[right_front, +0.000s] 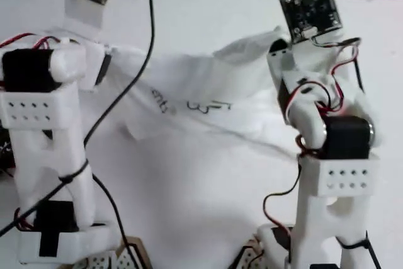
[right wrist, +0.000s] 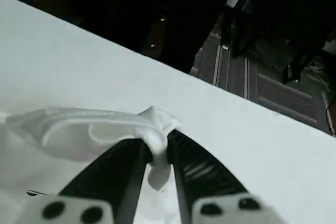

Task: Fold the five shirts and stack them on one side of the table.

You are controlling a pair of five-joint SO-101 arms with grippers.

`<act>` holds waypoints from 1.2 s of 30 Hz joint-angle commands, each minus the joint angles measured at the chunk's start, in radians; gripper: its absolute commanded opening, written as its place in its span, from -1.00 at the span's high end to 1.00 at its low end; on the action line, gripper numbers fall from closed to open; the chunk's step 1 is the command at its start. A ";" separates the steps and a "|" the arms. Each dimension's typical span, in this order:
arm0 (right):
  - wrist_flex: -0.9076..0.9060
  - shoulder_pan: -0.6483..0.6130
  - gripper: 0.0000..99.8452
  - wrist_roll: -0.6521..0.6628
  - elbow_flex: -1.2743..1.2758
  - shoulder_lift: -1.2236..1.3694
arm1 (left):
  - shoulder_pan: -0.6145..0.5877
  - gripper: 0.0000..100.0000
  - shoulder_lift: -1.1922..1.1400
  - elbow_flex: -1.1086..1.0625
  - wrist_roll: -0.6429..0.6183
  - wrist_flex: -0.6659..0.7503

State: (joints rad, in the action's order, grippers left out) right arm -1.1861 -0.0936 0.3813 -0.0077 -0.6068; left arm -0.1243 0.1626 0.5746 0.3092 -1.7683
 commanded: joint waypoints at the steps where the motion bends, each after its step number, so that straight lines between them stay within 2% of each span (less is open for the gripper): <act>1: -0.005 0.012 0.96 0.009 -0.101 -0.038 | 0.008 0.95 0.005 0.061 -0.025 -0.017; 7: -0.013 0.012 0.96 0.009 -0.212 -0.048 | 0.009 0.95 0.133 0.094 -0.021 -0.015; 14: -0.102 0.008 0.96 0.009 -0.408 -0.048 | 0.002 0.95 0.316 0.064 -0.018 -0.011; 27: -0.303 0.002 0.96 0.025 -0.706 -0.048 | 0.002 0.95 0.446 0.070 -0.025 -0.011; 36: -0.427 0.008 0.96 0.071 -1.017 -0.048 | 0.000 0.95 0.595 0.062 -0.023 -0.012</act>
State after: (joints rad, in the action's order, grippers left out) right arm -1.5942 -0.0936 0.4273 -0.9436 -0.6452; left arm -0.1243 0.7304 0.6345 0.2923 -1.7699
